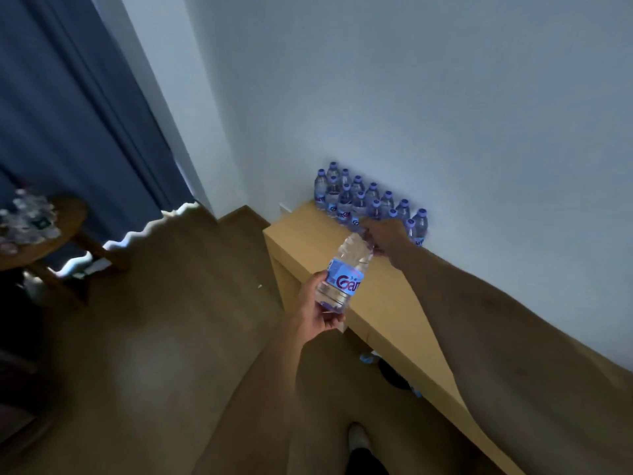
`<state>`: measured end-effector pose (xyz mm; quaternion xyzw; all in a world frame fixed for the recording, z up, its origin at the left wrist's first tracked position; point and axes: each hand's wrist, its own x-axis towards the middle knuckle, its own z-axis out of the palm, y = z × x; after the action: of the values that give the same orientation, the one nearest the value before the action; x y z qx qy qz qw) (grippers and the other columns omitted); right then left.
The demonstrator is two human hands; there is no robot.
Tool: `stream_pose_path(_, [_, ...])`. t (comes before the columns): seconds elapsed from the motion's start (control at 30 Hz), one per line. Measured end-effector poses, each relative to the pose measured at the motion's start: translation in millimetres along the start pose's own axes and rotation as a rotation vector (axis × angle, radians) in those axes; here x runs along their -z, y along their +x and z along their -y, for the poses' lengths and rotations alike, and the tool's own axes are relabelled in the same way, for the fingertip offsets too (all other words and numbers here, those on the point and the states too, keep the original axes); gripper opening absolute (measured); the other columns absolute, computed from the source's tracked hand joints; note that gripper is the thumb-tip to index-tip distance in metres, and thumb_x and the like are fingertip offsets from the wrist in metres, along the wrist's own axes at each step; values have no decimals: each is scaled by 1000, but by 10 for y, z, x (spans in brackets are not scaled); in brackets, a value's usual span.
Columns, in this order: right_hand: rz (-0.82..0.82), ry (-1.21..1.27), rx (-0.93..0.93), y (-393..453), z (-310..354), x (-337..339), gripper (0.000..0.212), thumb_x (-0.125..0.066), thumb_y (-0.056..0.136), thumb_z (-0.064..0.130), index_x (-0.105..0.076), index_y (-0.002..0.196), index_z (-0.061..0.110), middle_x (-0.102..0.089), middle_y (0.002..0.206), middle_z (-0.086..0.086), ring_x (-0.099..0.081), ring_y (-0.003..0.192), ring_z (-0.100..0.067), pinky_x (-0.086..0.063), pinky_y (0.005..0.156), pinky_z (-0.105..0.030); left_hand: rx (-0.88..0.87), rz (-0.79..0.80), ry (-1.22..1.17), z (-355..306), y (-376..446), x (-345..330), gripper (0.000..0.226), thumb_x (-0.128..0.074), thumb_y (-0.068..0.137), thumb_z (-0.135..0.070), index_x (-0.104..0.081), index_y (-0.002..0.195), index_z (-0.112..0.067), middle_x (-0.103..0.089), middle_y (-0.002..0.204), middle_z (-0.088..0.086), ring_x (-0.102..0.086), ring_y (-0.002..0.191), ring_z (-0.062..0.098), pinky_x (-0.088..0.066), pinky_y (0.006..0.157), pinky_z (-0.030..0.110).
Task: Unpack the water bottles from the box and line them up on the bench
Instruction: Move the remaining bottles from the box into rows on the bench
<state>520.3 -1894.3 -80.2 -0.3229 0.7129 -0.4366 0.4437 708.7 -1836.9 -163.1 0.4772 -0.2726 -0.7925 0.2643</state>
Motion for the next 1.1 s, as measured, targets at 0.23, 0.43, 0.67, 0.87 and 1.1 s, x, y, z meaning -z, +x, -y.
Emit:
stream_pose_path(0.23, [111,-97,164,617,278,-244,42,-76,76,46,-58,60,12,-59,61,-6,-56,59,-19,-49,64,-35,-41,-145,-18,-457,415,108,53,-38,85,-46,-63,107,-4,-62,84,19,-55,56,24,-42,49,23])
stream_pose_path(0.43, [118,-183,144,1145,316,-39,49,-70,80,53,-62,61,8,-56,54,-7,-48,43,-15,-42,48,-27,-18,-242,96,-747,845,58,63,-42,87,-57,-70,107,-4,-67,83,19,-55,52,22,-40,47,23])
stream_pose_path(0.67, [0,-200,19,1625,182,333,50,-71,76,56,-67,72,6,-62,64,-7,-57,56,-17,-44,56,-27,111,-226,203,-895,1322,-286,68,-36,90,-64,-70,102,-6,-69,78,19,-58,51,21,-43,49,22])
stream_pose_path(0.87, [-163,-200,-101,1846,144,604,64,-69,71,58,-65,104,3,-68,88,-10,-66,79,-25,-47,58,-26,207,-101,287,-1051,1712,-566,69,-28,95,-61,-67,105,-4,-70,79,20,-59,52,23,-41,52,24])
stream_pose_path(1.1, [-477,-41,-237,1925,34,380,70,-70,77,50,-53,124,1,-61,119,-15,-61,107,-31,-47,79,-32,282,116,469,-1508,2075,-303,63,-36,93,-59,-64,109,-5,-71,88,23,-60,57,23,-44,55,27])
